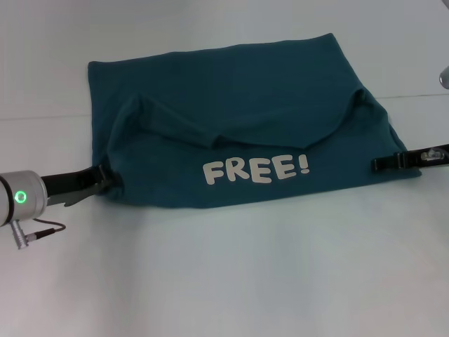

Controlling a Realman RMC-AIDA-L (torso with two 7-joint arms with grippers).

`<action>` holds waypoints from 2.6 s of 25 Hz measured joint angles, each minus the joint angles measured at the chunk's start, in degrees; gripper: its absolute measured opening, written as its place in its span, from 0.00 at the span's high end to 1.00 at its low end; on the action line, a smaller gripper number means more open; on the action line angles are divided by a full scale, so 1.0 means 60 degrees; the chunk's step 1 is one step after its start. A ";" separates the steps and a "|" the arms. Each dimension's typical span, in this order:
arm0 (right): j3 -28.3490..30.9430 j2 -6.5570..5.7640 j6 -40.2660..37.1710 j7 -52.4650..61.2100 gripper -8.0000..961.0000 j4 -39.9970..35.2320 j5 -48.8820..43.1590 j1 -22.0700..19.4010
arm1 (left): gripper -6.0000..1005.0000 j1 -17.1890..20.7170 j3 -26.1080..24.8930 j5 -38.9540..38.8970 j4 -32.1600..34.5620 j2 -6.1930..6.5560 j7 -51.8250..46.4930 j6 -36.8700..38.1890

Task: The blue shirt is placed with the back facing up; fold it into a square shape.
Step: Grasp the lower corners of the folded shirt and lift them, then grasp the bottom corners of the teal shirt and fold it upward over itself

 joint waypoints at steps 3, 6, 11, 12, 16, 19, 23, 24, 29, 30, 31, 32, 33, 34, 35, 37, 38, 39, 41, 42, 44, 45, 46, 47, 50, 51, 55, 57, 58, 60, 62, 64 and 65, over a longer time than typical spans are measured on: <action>0.0095 -0.0026 -0.0083 0.0164 0.14 -0.0130 0.0075 -0.0082 | 0.96 -0.0020 0.0000 0.0000 0.0018 -0.0018 0.0002 0.0001; 0.0140 -0.0058 -0.0090 0.0190 0.18 -0.0153 0.0068 -0.0113 | 0.96 -0.0042 0.0001 0.0000 0.0011 -0.0036 0.0015 0.0001; 0.0155 -0.0066 -0.0092 0.0191 0.33 -0.0150 0.0052 -0.0113 | 0.96 -0.0052 0.0002 0.0001 -0.0004 -0.0043 0.0006 0.0009; 0.0155 -0.0074 -0.0095 0.0193 0.37 -0.0147 0.0051 -0.0111 | 0.96 -0.0050 0.0002 0.0001 0.0003 -0.0043 0.0002 0.0015; 0.0154 -0.0091 -0.0095 0.0196 0.50 -0.0109 0.0039 -0.0109 | 0.96 -0.0055 0.0001 0.0000 -0.0006 -0.0037 -0.0004 0.0028; 0.0159 -0.0098 -0.0150 0.0198 0.57 -0.0129 0.0041 -0.0116 | 0.96 -0.0064 0.0001 0.0000 -0.0005 -0.0033 -0.0004 0.0026; 0.0159 -0.0118 -0.0383 0.0203 0.66 -0.0295 0.0068 -0.0171 | 0.96 -0.0057 0.0003 0.0001 0.0010 -0.0029 -0.0003 0.0071; 0.0160 -0.0122 -0.0497 0.0207 0.68 -0.0403 0.0063 -0.0196 | 0.96 -0.0057 0.0015 0.0018 0.0008 -0.0012 -0.0004 0.0122; 0.0164 -0.0118 -0.1754 0.0243 0.93 -0.1185 0.0063 -0.0326 | 0.96 -0.0057 0.0004 0.0347 0.0145 0.0262 -0.0203 0.0970; 0.0169 -0.0123 -0.2197 0.0286 0.94 -0.1400 0.0035 -0.0346 | 0.96 -0.0012 -0.0010 0.0387 0.0280 0.0333 -0.0219 0.1248; 0.0172 -0.0131 -0.2755 0.0352 0.95 -0.1633 -0.0024 -0.0371 | 0.96 0.0043 -0.0014 0.0392 0.0448 0.0398 -0.0221 0.1576; 0.0172 -0.0146 -0.3329 0.0457 0.95 -0.1907 -0.0075 -0.0410 | 0.96 0.0124 -0.0059 0.0418 0.0658 0.0477 -0.0225 0.2029; 0.0172 -0.0163 -0.3862 0.0550 0.96 -0.2162 -0.0121 -0.0449 | 0.96 0.0175 -0.0150 0.0473 0.0814 0.0541 -0.0229 0.2422; 0.0172 -0.0180 -0.4454 0.0651 0.96 -0.2419 -0.0167 -0.0493 | 0.96 0.0209 -0.0293 0.0580 0.0944 0.0613 -0.0234 0.2868; 0.0172 -0.0197 -0.4999 0.0745 0.96 -0.2611 -0.0196 -0.0533 | 0.96 0.0224 -0.0450 0.0695 0.1031 0.0661 -0.0232 0.3193; 0.0172 -0.0225 -0.6099 0.0898 0.96 -0.2987 -0.0242 -0.0660 | 0.96 0.0233 -0.0976 0.1135 0.1213 0.0793 -0.0176 0.4235; 0.0172 -0.0231 -0.6471 0.0943 0.96 -0.3090 -0.0244 -0.0730 | 0.96 0.0238 -0.1121 0.1292 0.1272 0.0828 -0.0139 0.4562; 0.0174 -0.0234 -0.6897 0.0985 0.96 -0.3181 -0.0246 -0.0817 | 0.96 0.0267 -0.1272 0.1492 0.1352 0.0856 -0.0076 0.4979; 0.0180 -0.0235 -0.7528 0.1028 0.96 -0.3210 -0.0255 -0.0997 | 0.96 0.0383 -0.1446 0.1849 0.1537 0.0877 0.0033 0.5594; 0.0185 -0.0239 -0.7815 0.1037 0.96 -0.3196 -0.0262 -0.1080 | 0.96 0.0464 -0.1474 0.2001 0.1620 0.0873 0.0063 0.5808; 0.0197 -0.0242 -0.8335 0.1037 0.96 -0.3177 -0.0254 -0.1312 | 0.96 0.0652 -0.1508 0.2277 0.1825 0.0851 0.0074 0.6257; 0.0229 -0.0225 -0.8588 0.1013 0.96 -0.3177 -0.0229 -0.1462 | 0.96 0.0738 -0.1514 0.2386 0.1897 0.0847 0.0070 0.6488; 0.0266 -0.0176 -0.8824 0.0949 0.96 -0.3184 -0.0198 -0.1632 | 0.96 0.0822 -0.1524 0.2523 0.1967 0.0844 0.0061 0.6767; 0.0299 -0.0122 -0.9016 0.0879 0.96 -0.3192 -0.0178 -0.1780 | 0.96 0.0911 -0.1545 0.2679 0.2034 0.0835 0.0060 0.7075; 0.0335 -0.0012 -0.9357 0.0655 0.96 -0.3186 -0.0185 -0.2144 | 0.96 0.1151 -0.1631 0.3201 0.2213 0.0759 0.0069 0.7794; 0.0338 -0.0010 -0.9435 0.0588 0.96 -0.3167 -0.0187 -0.2237 | 0.96 0.1225 -0.1650 0.3363 0.2259 0.0726 0.0080 0.7986; 0.0502 -0.0146 -0.9586 0.0385 0.96 -0.3123 -0.0177 -0.2412 | 0.96 0.1365 -0.1706 0.3653 0.2322 0.0691 0.0192 0.8487; 0.0635 -0.0244 -0.9605 0.0332 0.96 -0.3104 -0.0177 -0.2421 | 0.96 0.1353 -0.1748 0.3751 0.2328 0.0692 0.0234 0.8598; 0.0681 -0.0295 -0.9606 0.0308 0.96 -0.3102 -0.0175 -0.2420 | 0.96 0.1328 -0.1756 0.3785 0.2330 0.0703 0.0240 0.8623; 0.0766 -0.0381 -0.9612 0.0241 0.96 -0.3101 -0.0176 -0.2408 | 0.96 0.1287 -0.1776 0.3880 0.2358 0.0733 0.0271 0.8699; 0.0873 -0.0461 -0.9635 0.0161 0.96 -0.3101 -0.0165 -0.2406 | 0.96 0.1273 -0.1879 0.3976 0.2467 0.0754 0.0381 0.8806; 0.1113 -0.0546 -0.9741 -0.0015 0.96 -0.3101 -0.0136 -0.2382 | 0.96 0.1261 -0.2215 0.4006 0.2641 0.0811 0.0602 0.9026; 0.1351 -0.0607 -0.9882 -0.0169 0.96 -0.3099 -0.0103 -0.2340 | 0.96 0.1243 -0.2388 0.3994 0.2692 0.0846 0.0675 0.9125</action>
